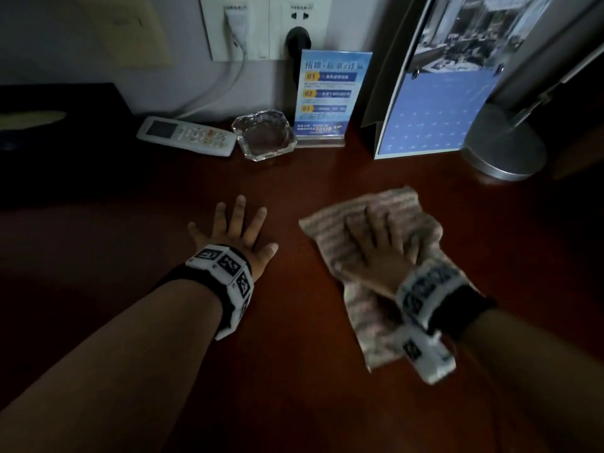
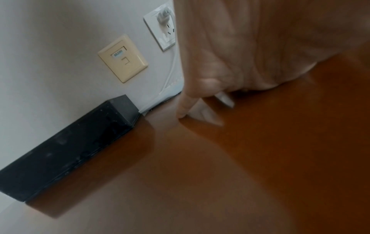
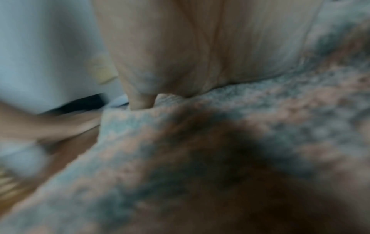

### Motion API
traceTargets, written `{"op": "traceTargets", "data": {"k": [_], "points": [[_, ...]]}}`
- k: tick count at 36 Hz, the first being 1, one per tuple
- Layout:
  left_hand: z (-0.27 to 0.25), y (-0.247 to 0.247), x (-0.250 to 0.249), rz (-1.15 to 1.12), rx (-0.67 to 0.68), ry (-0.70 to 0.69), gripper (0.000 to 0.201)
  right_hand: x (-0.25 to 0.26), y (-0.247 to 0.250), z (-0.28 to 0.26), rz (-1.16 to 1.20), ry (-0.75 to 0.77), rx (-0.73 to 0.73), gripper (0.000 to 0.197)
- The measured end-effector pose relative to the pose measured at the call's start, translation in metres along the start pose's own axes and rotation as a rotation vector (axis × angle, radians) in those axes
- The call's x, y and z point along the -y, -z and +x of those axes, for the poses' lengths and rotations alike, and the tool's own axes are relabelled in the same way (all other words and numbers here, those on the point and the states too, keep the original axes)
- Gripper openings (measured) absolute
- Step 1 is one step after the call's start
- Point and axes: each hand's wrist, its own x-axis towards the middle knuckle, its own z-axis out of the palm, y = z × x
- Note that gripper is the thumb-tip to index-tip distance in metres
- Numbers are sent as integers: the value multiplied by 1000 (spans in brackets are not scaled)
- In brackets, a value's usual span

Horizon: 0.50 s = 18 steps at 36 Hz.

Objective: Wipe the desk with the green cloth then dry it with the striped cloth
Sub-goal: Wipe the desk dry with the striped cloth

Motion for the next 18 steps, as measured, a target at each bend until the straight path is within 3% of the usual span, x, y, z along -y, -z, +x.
{"op": "traceTargets", "data": {"k": [4, 7, 13, 15, 18], "points": [[1, -1, 0, 10, -10, -2, 68, -4, 15, 66, 75, -66, 17, 89], [2, -1, 0, 6, -20, -7, 67, 3, 16, 76, 84, -98, 31, 90], [2, -4, 0, -8, -52, -12, 67, 27, -19, -4, 90, 37, -94, 85], [1, -5, 0, -16, -66, -23, 66, 31, -40, -45, 97, 120, -73, 81], [2, -6, 3, -29, -82, -35, 66, 36, -62, -109, 63, 106, 3, 82]]}}
